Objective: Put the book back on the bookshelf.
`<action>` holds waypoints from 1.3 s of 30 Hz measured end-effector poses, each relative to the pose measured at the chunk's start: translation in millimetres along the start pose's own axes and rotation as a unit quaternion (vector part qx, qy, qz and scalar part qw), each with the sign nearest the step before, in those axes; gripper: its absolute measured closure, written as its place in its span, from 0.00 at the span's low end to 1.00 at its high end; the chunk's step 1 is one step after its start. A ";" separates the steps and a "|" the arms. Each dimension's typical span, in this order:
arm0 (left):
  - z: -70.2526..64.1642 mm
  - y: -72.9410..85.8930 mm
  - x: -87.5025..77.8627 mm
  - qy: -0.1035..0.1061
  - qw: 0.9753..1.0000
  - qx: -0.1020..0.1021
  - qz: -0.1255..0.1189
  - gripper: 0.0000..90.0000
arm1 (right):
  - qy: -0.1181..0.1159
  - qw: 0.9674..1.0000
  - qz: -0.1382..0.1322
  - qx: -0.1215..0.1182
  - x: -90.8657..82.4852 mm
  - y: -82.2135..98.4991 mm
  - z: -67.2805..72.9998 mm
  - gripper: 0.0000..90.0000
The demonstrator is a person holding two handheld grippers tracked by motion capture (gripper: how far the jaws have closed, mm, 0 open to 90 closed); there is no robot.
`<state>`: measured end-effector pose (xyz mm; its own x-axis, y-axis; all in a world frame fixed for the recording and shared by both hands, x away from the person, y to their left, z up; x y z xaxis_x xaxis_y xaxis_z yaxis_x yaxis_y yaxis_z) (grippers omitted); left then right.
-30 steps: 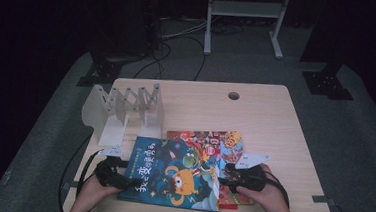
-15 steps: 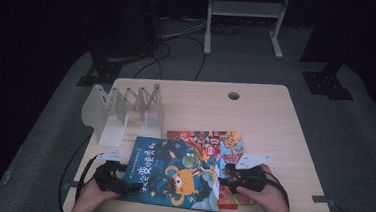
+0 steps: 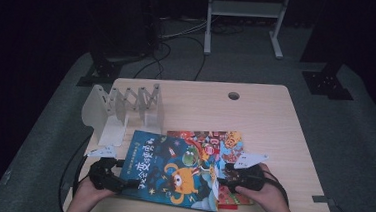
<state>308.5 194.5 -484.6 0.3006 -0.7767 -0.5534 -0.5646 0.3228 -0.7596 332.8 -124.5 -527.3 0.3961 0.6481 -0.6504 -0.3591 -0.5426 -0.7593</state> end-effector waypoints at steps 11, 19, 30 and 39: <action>-8.8 -31.6 -12.0 -0.007 0.999 0.032 0.009 0.00 | -0.007 1.000 0.000 -0.009 2.6 -2.3 4.7 0.41; -19.6 -57.3 -20.5 -0.008 0.997 0.069 0.022 0.00 | -0.014 1.000 0.002 -0.013 3.8 -3.5 10.8 0.41; -36.9 -101.8 -23.1 -0.014 0.992 0.124 0.034 0.00 | -0.022 1.000 0.004 -0.021 7.1 -6.5 19.7 0.41; -34.2 -130.7 -22.2 -0.006 0.987 0.145 0.066 0.03 | -0.014 1.000 0.005 -0.013 12.2 -11.1 29.1 0.39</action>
<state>349.3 151.1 -361.3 0.2488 -0.7114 -0.6573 -0.3563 0.5638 -0.7451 317.0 -95.0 -526.3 0.3693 0.6564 -0.6579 -0.3402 -0.5633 -0.7530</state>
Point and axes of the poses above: each handheld gripper's, and its own axes: x roughly forward along the jaws, y roughly out of its underside, z roughly to its left, the point moved 9 cm from there along x, roughly forward along the jaws, and after that the axes turned 1 degree about y, right-handed, at the moved point
